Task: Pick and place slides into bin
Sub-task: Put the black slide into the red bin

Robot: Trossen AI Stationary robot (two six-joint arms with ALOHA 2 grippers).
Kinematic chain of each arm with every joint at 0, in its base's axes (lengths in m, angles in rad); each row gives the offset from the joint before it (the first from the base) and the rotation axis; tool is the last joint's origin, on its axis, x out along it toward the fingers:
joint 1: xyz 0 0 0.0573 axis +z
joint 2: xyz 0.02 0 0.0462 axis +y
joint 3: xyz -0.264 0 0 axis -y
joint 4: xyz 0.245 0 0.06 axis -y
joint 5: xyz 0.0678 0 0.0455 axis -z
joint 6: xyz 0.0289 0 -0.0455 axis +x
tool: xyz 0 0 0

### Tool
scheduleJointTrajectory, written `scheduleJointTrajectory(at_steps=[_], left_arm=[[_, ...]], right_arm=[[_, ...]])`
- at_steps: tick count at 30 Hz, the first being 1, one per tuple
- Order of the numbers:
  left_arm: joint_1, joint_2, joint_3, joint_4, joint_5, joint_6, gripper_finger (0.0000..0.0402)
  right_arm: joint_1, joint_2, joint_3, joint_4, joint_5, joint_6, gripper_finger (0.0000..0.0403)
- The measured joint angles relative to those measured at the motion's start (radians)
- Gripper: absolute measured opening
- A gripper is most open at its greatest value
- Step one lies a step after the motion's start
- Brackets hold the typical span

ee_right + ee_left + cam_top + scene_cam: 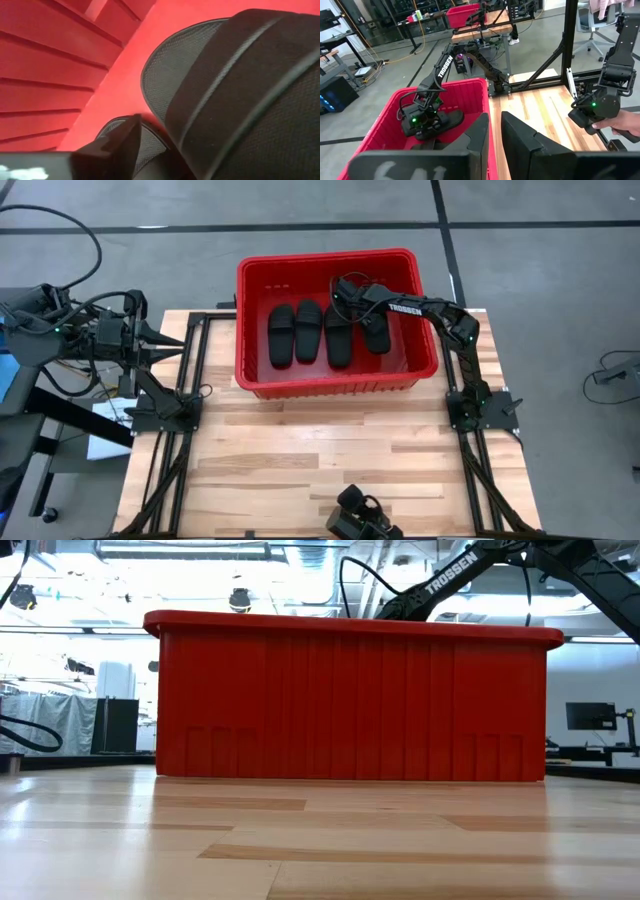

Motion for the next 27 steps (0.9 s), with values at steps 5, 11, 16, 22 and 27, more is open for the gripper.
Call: scheduleJointTrajectory(at_steps=[5,11,16,22,27], left_arm=[[0.000,0.000,0.000,0.000,0.000,0.000,0.0041],[0.000,0.000,0.000,0.000,0.000,0.000,0.0041],[0.000,0.000,0.000,0.000,0.000,0.000,0.0041],[0.000,0.000,0.000,0.000,0.000,0.000,0.0041],[0.000,0.000,0.000,0.000,0.000,0.000,0.0041]], right_arm=[[0.000,0.000,0.000,0.010,-0.010,0.001,0.0228],[0.000,0.000,0.000,0.037,-0.029,0.003,0.0228],[-0.002,0.000,0.000,0.052,-0.060,0.004,0.0225],[-0.016,0.000,0.000,0.052,-0.117,0.004,0.0215],[-0.020,-0.007,0.000,0.048,-0.145,0.003,0.0208]])
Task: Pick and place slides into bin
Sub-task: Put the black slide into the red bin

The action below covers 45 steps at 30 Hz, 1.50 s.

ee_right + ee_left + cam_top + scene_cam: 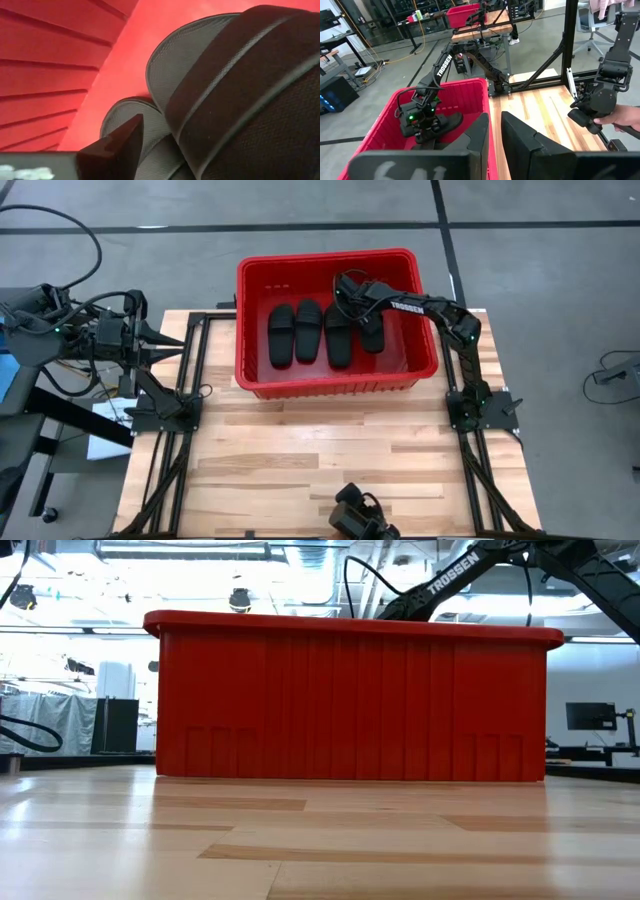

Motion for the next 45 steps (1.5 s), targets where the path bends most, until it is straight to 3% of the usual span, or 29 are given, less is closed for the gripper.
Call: scheduleJointTrajectory(at_steps=[10,23,41,45], left_arm=[[0.000,0.000,0.000,0.000,0.000,0.001,0.0041],[0.000,0.000,0.000,0.000,0.000,0.014,0.0041],[0.000,0.000,0.000,0.000,0.000,0.016,0.0041],[0.000,0.000,0.000,0.000,0.000,0.016,0.0041]], right_arm=[[-0.012,-0.017,0.069,-0.161,0.004,-0.031,0.0208],[-0.033,-0.017,0.091,-0.159,-0.024,-0.099,0.0206],[-0.005,-0.015,0.100,-0.213,-0.009,0.024,0.0205],[-0.008,-0.015,0.125,-0.227,-0.003,-0.036,0.0204]])
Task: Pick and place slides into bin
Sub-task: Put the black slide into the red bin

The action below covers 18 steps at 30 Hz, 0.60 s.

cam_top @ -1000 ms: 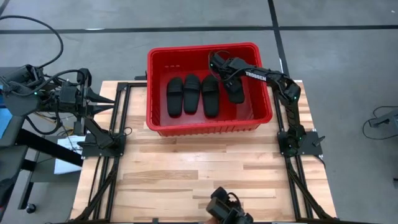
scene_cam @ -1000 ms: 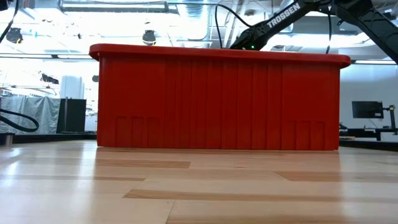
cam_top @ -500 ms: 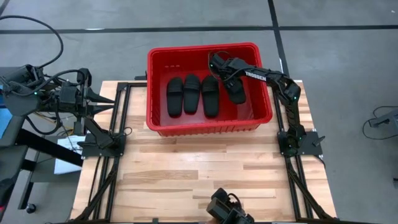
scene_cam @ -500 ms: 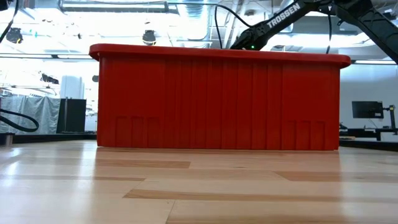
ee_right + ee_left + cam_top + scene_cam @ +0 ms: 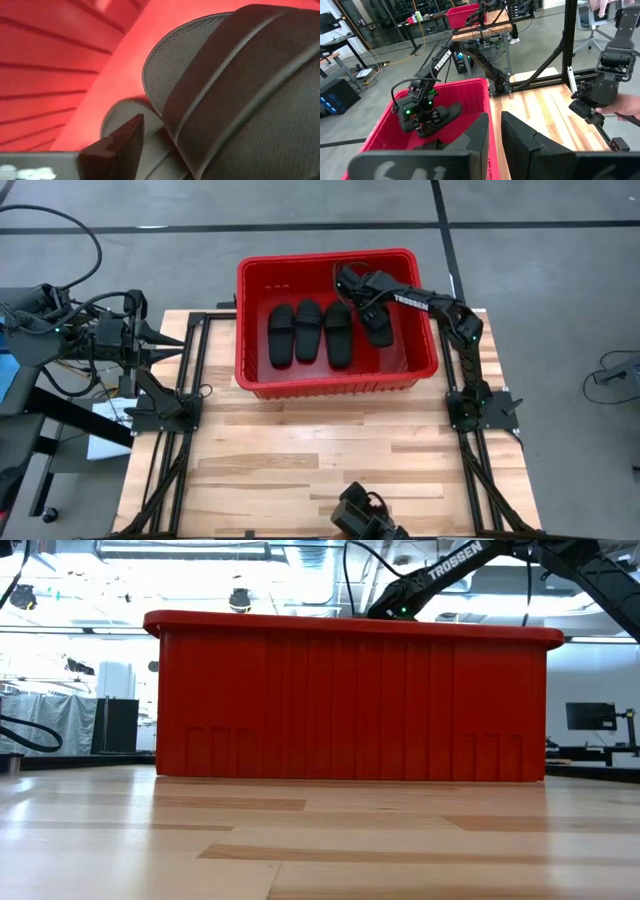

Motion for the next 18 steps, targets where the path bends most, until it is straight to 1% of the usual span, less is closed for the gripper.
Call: scheduleJointTrajectory(at_steps=[3,5,7,10,13,16,18], left_arm=[[0.000,0.000,0.000,0.000,0.000,0.000,0.0041],[0.000,0.000,0.000,0.000,0.000,0.000,0.0041],[0.000,0.006,0.000,0.000,-0.001,0.000,0.0041],[0.000,0.009,0.000,0.000,-0.002,0.002,0.0041],[0.000,0.018,0.000,0.000,-0.002,0.002,0.0041],[0.000,0.020,0.000,0.000,-0.003,0.003,0.0041],[0.000,0.021,0.000,0.000,-0.003,0.004,0.0041]], right_arm=[[-0.006,0.000,0.015,-0.011,0.008,0.004,0.0203],[-0.019,0.002,0.038,-0.015,0.007,-0.087,0.0204],[-0.026,-0.002,0.059,-0.015,0.009,-0.131,0.0205],[-0.027,0.000,0.061,-0.052,0.009,-0.121,0.0205],[-0.034,0.000,0.074,-0.065,-0.002,-0.168,0.0205],[-0.036,0.000,0.073,-0.127,-0.029,-0.157,0.0203],[-0.037,0.000,0.073,-0.134,-0.053,-0.157,0.0203]])
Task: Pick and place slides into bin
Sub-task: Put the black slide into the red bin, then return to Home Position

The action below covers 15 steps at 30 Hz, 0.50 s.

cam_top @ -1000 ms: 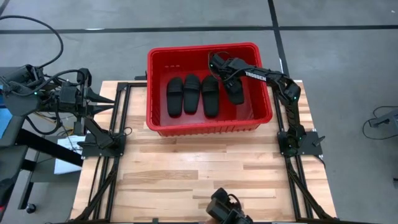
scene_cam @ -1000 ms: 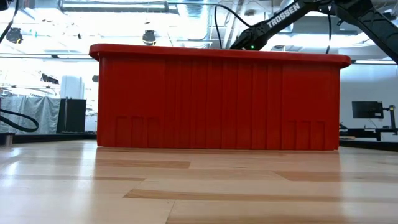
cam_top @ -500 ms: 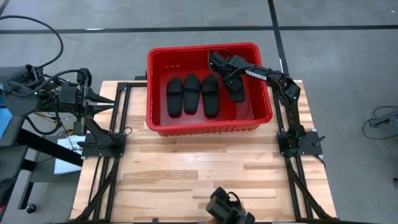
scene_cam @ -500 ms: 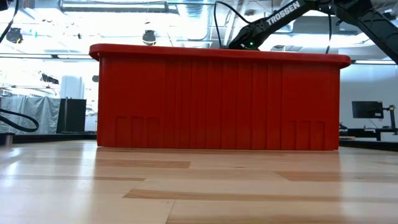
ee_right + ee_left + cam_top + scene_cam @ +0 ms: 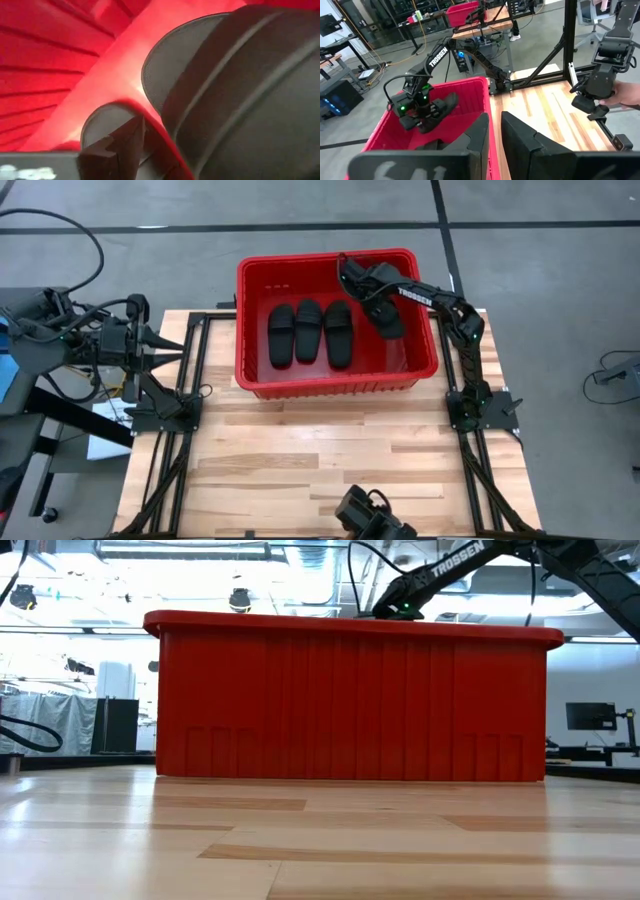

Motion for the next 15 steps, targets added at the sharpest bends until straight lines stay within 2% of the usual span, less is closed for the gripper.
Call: scheduleJointTrajectory(at_steps=[15], left_arm=[[0.000,0.005,0.000,0.000,-0.001,0.000,0.0041]], right_arm=[[0.013,-0.001,0.000,-0.005,-0.040,0.035,0.0205]])
